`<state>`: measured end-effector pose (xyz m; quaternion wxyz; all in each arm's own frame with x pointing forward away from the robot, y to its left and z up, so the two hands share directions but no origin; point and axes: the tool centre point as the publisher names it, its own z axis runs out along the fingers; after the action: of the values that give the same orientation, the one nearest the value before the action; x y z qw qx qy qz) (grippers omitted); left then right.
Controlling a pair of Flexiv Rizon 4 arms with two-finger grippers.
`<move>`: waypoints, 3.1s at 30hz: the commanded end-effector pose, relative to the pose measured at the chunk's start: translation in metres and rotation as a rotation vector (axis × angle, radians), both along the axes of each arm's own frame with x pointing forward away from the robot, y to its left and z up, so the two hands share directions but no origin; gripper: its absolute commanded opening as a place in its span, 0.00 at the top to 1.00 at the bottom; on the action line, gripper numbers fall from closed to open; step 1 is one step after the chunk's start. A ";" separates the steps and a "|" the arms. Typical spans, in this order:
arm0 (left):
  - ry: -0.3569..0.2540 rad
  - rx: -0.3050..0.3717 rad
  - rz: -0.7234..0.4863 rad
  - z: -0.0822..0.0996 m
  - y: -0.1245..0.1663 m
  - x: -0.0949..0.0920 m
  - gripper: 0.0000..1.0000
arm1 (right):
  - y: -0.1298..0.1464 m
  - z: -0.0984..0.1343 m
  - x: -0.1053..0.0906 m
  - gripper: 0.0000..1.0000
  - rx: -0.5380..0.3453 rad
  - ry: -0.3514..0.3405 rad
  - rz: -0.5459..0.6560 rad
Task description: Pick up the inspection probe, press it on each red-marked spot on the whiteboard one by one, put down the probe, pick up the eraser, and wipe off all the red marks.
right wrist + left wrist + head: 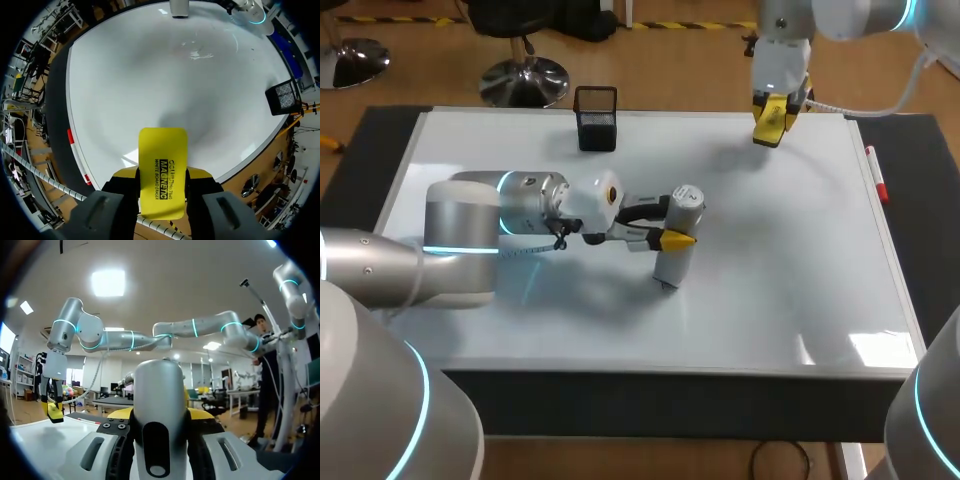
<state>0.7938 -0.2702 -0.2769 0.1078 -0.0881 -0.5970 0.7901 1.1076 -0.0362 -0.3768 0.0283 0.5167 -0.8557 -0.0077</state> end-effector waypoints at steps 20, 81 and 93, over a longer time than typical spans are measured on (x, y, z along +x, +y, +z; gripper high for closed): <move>-0.037 -0.047 0.187 0.050 0.067 0.072 1.00 | -0.001 0.001 0.000 1.00 -0.003 0.000 0.002; 0.014 -0.024 0.369 0.033 0.188 0.166 1.00 | -0.001 0.001 0.000 1.00 -0.003 0.000 0.002; 0.014 -0.024 0.369 0.033 0.188 0.166 1.00 | 0.025 -0.006 -0.050 1.00 -0.022 -0.015 0.116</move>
<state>0.9600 -0.0821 -0.2459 -0.0357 0.0265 -0.5917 0.8049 1.0780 -0.0158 -0.3867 0.0440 0.5601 -0.8272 -0.0110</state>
